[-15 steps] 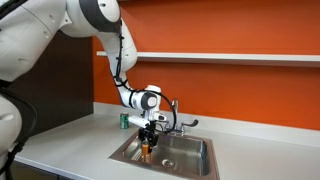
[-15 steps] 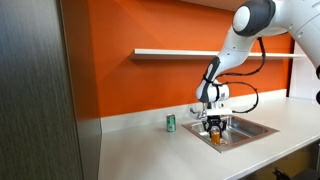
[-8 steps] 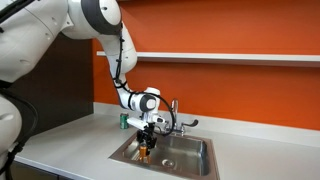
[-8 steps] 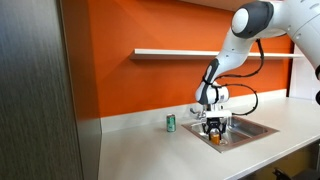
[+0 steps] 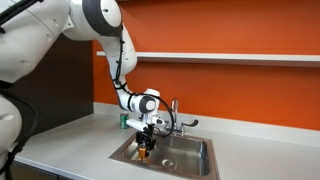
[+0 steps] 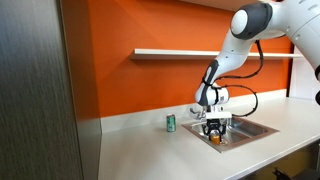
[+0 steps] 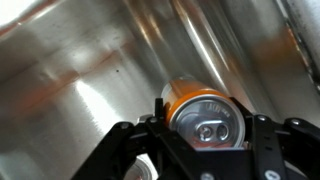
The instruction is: Pick up the orange canned drink and put it in the sink
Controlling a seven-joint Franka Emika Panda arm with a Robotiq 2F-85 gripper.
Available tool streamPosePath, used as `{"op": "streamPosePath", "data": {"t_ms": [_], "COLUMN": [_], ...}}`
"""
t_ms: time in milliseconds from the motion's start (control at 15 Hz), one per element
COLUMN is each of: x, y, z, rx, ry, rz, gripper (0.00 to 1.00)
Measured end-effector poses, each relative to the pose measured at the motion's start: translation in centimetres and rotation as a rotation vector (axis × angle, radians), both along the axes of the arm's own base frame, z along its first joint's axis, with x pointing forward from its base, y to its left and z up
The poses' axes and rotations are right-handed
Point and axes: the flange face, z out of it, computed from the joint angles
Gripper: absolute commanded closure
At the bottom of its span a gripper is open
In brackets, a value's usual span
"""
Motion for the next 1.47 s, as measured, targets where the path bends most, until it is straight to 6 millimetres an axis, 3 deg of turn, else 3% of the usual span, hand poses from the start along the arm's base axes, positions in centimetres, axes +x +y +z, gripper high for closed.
{"op": "streamPosePath", "data": {"t_ms": [667, 733, 933, 1467], "x": [-0.11, -0.11, -0.12, 0.33], "y": [-0.01, -0.01, -0.04, -0.18], "z": [-0.37, -0.37, -0.39, 0.06], "rx": [0.001, 0.001, 0.001, -0.002], "ry": [0.006, 0.006, 0.007, -0.005], "rz": [0.000, 0.000, -0.001, -0.002], "gripper": [0.59, 0.12, 0.01, 0.00]}}
